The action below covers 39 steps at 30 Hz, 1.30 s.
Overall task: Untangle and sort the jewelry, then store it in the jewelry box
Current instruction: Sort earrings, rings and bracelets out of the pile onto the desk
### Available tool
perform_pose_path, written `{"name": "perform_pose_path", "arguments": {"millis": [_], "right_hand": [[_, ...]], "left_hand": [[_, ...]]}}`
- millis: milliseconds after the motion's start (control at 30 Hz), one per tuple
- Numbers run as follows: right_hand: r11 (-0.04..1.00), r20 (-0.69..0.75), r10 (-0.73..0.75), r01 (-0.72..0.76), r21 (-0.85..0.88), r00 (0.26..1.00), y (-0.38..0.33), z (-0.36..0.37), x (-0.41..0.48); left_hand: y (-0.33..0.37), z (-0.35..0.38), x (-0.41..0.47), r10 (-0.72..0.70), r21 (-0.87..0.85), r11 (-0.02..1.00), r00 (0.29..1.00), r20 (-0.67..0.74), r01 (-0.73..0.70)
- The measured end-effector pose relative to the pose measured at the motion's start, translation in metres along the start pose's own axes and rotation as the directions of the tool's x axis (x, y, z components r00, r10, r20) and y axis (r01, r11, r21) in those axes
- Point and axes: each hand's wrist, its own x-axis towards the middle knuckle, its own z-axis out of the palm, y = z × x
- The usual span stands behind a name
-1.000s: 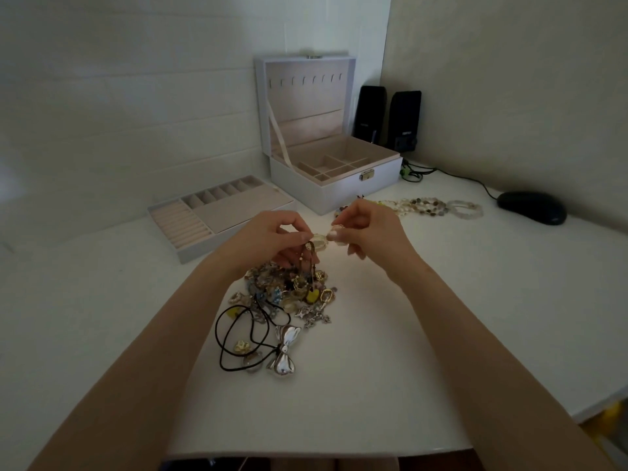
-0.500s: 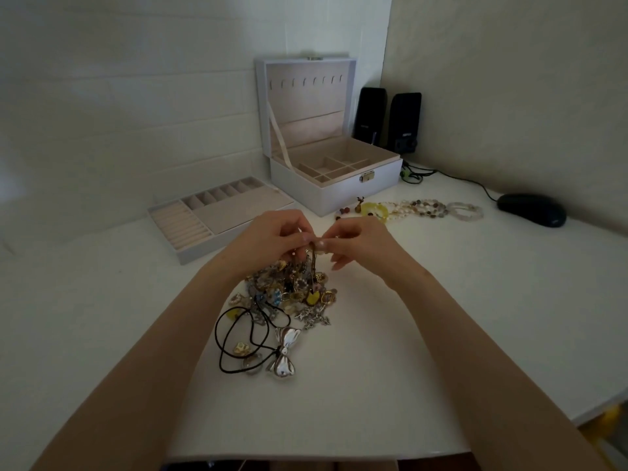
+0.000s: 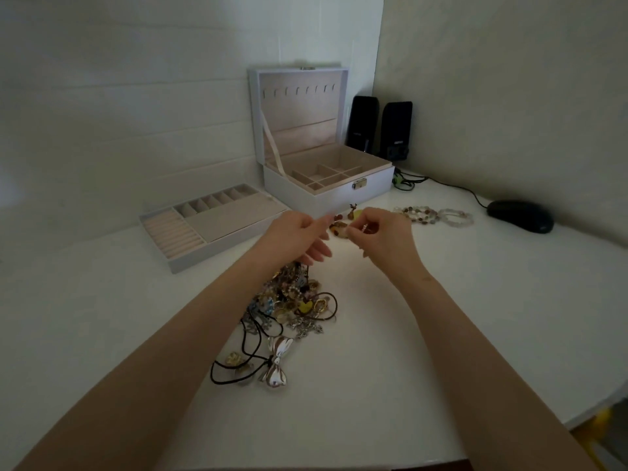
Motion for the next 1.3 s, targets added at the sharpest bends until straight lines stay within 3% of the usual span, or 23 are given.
{"name": "perform_pose_path", "arguments": {"millis": [67,233,367,433,500,567,633,733,867,1067,1233,1300], "right_hand": [[0.998,0.004,-0.05,0.05,-0.042,0.999,0.0,0.004,-0.001],[0.991,0.063,0.005,-0.013,0.133,0.998,0.005,0.003,0.002],[0.987,0.176,0.062,-0.087,0.138,0.982,0.01,-0.002,0.003],[0.979,0.194,0.124,-0.152,0.137,0.973,0.018,-0.009,0.006],[0.958,0.127,0.192,-0.214,0.19,0.973,0.027,-0.014,0.01],[0.966,0.052,0.22,-0.225,0.127,0.974,0.034,-0.014,0.011],[0.977,0.026,0.214,-0.214,0.021,0.977,0.038,-0.01,0.011],[0.966,0.023,0.258,-0.259,0.024,0.966,0.038,-0.008,0.011],[0.964,0.031,0.264,-0.265,0.033,0.964,0.039,-0.007,0.011],[0.966,0.1,0.255,-0.257,0.002,0.962,0.039,-0.012,0.009],[0.887,0.147,0.369,-0.395,0.241,0.918,0.04,-0.015,0.008],[0.905,0.077,0.367,-0.375,0.199,0.927,0.041,-0.011,0.009]], "left_hand": [[0.008,0.009,0.011,-0.057,-0.148,0.987,0.998,0.028,0.061],[0.007,0.026,0.034,-0.131,-0.183,0.975,0.991,-0.017,0.126],[-0.002,0.036,0.04,-0.191,-0.21,0.961,0.981,-0.027,0.181],[-0.006,0.037,0.042,-0.187,-0.172,0.967,0.982,0.014,0.187],[-0.006,0.037,0.044,-0.159,-0.064,0.984,0.985,0.072,0.164],[-0.002,0.039,0.046,-0.131,0.058,0.99,0.985,0.11,0.125],[0.001,0.042,0.048,-0.081,0.198,0.978,0.991,0.102,0.06],[0.002,0.049,0.048,-0.021,0.334,0.942,0.998,0.059,0.0],[0.0,0.049,0.047,0.008,0.322,0.947,1.0,0.029,-0.017],[0.002,0.043,0.045,-0.01,0.235,0.972,0.995,0.1,-0.014],[-0.001,0.045,0.048,-0.003,0.235,0.972,0.998,0.069,-0.013],[-0.004,0.046,0.049,0.001,0.231,0.973,0.999,0.036,-0.009]]}}
